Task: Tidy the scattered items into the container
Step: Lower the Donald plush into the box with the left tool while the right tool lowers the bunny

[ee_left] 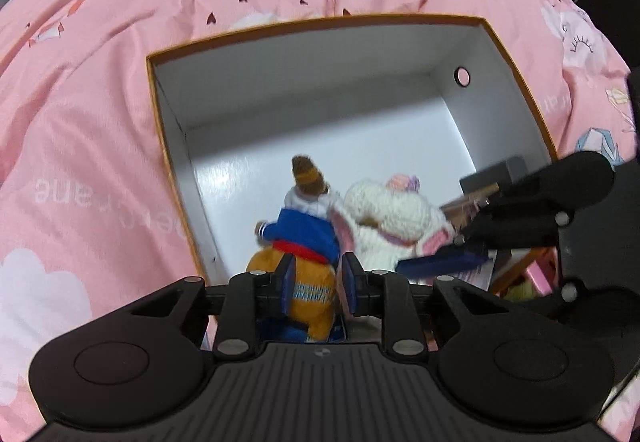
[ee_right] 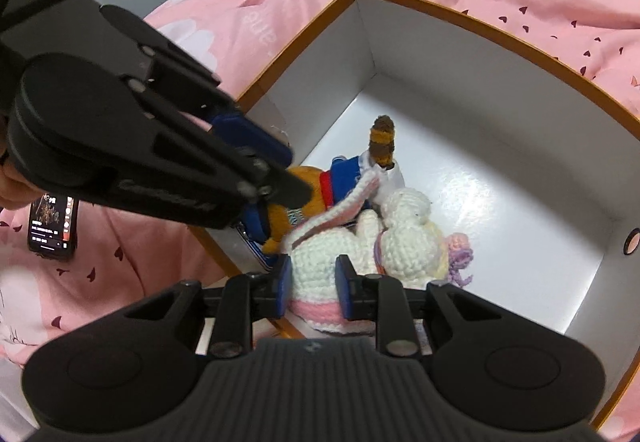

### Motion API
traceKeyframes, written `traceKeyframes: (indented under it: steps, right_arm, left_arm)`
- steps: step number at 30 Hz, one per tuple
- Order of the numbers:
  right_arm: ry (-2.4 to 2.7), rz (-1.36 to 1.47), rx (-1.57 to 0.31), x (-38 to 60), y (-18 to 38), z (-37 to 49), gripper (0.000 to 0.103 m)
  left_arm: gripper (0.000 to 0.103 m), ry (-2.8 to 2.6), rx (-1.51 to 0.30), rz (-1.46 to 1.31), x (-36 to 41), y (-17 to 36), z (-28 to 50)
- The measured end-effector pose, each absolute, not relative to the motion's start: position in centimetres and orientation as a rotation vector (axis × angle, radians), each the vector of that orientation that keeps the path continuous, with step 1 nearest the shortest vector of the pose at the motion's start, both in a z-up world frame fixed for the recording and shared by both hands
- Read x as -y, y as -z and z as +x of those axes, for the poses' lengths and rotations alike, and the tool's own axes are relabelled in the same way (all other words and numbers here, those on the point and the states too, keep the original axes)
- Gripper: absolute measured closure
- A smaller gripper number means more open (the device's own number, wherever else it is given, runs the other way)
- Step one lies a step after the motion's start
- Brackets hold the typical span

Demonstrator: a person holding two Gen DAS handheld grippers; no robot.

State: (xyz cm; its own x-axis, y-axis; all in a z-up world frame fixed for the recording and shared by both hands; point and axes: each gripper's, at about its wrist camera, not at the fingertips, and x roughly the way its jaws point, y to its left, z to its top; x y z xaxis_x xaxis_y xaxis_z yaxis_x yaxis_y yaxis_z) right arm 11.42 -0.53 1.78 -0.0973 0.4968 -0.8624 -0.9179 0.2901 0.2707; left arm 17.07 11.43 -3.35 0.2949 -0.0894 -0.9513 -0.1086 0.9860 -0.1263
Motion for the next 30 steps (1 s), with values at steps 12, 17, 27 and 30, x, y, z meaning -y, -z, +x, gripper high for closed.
traceKeyframes:
  steps: [12, 17, 27, 30]
  right_arm:
    - [-1.204, -0.526, -1.022, 3.9, -3.9, 12.7, 0.073]
    - [-1.192, -0.585, -1.013, 3.1, -3.1, 13.3, 0.073]
    - [-1.301, -0.792, -0.921, 0.5, -1.2, 13.9, 0.064]
    - [-1.312, -0.873, -0.878, 0.1, -1.0, 13.7, 0.069]
  left_arm:
    - [0.066, -0.059, -1.430, 0.126, -8.9, 6.3, 20.2]
    - [0.057, 0.044, -1.487, 0.306, -7.1, 7.4, 20.3]
    - [0.052, 0.133, -1.569, 0.278, -7.3, 8.9, 21.4]
    - [0.052, 0.132, -1.579, 0.186, -8.4, 8.9, 21.4]
